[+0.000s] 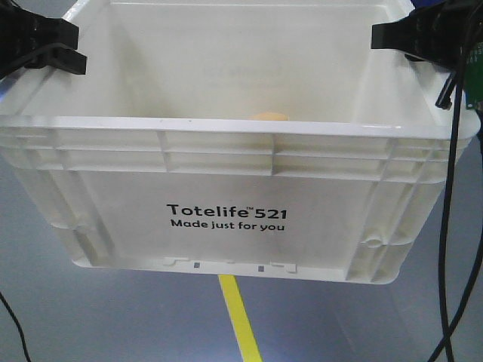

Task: Place moving items into box and shelve
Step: 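Hold the tote raised while the base drives toward the shelf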

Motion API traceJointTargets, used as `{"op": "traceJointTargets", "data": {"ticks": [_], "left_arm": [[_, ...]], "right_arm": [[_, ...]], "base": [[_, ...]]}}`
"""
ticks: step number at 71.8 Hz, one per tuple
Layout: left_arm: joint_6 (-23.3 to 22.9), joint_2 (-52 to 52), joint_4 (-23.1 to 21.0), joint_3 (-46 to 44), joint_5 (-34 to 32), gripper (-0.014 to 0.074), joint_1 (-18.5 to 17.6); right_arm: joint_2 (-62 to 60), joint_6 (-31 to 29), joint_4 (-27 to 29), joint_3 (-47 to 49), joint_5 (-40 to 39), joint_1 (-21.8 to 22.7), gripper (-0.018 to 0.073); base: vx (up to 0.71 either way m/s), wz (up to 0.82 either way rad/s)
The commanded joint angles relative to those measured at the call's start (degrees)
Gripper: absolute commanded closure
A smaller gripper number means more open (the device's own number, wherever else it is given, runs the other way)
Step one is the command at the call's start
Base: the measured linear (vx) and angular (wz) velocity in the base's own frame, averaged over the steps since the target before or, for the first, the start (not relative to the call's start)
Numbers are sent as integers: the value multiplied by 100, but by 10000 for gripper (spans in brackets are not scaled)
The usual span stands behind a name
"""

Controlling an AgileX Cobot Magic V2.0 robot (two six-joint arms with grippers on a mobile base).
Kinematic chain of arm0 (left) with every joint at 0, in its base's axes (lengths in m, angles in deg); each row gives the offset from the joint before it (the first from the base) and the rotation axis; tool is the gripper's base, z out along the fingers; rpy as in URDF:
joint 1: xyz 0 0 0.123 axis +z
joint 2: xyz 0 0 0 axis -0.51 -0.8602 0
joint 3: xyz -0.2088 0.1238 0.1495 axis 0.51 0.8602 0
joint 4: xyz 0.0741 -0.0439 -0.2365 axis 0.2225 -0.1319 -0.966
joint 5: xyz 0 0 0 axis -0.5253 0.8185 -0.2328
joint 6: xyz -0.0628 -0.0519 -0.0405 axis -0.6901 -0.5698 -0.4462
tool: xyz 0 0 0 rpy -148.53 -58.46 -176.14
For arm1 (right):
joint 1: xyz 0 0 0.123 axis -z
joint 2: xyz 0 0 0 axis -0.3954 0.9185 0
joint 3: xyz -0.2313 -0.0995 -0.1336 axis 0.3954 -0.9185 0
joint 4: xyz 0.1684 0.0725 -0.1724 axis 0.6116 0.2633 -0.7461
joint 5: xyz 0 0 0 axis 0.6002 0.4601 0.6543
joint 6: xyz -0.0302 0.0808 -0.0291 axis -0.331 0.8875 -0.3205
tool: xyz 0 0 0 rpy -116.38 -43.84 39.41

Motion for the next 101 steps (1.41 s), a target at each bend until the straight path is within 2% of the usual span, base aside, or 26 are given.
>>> {"op": "traceJointTargets", "data": {"ticks": [1, 101], "left_arm": [[160, 313, -740, -261, -501, 596, -66], [160, 313, -741, -261, -500, 596, -66]], "right_arm": [[-172, 104, -99, 244, -787, 12, 565], [-172, 104, -94, 244, -774, 12, 565]], "base": [[46, -61], [40, -69]]}}
